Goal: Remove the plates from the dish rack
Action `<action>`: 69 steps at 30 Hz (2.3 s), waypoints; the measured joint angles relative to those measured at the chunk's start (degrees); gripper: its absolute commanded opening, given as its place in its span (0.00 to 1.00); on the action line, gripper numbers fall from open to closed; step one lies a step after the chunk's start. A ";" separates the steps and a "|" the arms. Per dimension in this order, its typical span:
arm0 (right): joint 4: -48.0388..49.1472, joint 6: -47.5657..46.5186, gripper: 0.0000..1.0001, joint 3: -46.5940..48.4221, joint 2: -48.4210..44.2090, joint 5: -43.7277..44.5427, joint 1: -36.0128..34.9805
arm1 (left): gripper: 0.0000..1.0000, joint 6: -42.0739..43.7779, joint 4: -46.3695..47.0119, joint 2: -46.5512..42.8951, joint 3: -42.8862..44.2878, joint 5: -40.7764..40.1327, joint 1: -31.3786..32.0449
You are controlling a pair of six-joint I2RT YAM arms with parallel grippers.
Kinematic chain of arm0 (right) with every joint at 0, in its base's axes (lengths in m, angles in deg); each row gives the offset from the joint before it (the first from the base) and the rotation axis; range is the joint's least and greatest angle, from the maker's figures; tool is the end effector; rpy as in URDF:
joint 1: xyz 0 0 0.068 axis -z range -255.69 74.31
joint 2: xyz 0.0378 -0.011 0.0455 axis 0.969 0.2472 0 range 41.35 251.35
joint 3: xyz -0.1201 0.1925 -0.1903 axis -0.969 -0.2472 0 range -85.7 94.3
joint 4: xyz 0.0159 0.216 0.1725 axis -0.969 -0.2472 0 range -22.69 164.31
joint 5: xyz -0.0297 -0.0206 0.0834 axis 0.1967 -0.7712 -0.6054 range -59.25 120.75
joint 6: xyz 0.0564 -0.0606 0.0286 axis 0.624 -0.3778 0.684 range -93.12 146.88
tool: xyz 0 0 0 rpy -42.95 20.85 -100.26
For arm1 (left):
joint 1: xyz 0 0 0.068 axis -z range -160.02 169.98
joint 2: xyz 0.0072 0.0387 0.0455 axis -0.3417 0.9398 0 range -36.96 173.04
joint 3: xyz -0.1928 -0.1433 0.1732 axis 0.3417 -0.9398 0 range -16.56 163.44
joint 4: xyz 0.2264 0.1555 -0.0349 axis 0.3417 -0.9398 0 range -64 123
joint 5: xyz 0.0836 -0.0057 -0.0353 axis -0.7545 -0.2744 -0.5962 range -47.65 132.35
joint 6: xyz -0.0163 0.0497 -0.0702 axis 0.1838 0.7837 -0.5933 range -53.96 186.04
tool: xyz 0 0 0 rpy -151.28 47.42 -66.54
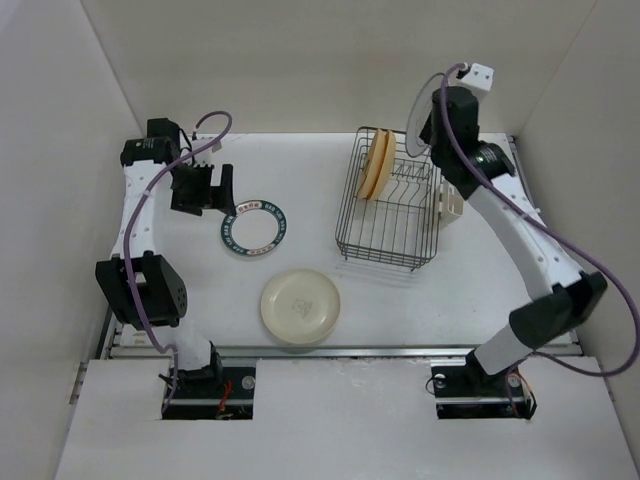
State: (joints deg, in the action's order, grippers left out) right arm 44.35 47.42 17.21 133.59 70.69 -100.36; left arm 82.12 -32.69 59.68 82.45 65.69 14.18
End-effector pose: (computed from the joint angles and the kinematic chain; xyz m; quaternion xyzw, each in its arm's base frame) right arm 0.3871 0.1230 0.4645 0.1698 0.7731 -0.0481 0.6092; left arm 0.3784 0.0075 0.3405 0.1318 0.9449 -0.1503 0.2592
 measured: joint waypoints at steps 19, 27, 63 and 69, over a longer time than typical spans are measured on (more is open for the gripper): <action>13.18 -1.11 0.00 2.95 31.04 -92.30 -9.38 | 1.00 2.71 0.39 -0.92 -1.01 11.98 1.86; 16.85 -0.22 0.00 4.24 29.68 -97.39 -11.21 | 0.66 3.23 -0.63 1.66 -3.48 14.43 2.73; -0.37 -1.73 1.00 10.60 18.78 -42.64 -11.06 | 0.72 -8.61 1.09 24.11 8.52 -3.48 0.33; -4.74 4.35 1.00 10.60 16.11 -22.12 -10.88 | 0.88 -8.41 0.28 23.87 8.74 -8.24 0.87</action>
State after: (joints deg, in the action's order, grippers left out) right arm 39.61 51.77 27.81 149.70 48.57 -111.24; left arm 73.70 -32.40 83.55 91.19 57.45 15.05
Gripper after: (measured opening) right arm 0.999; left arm 0.853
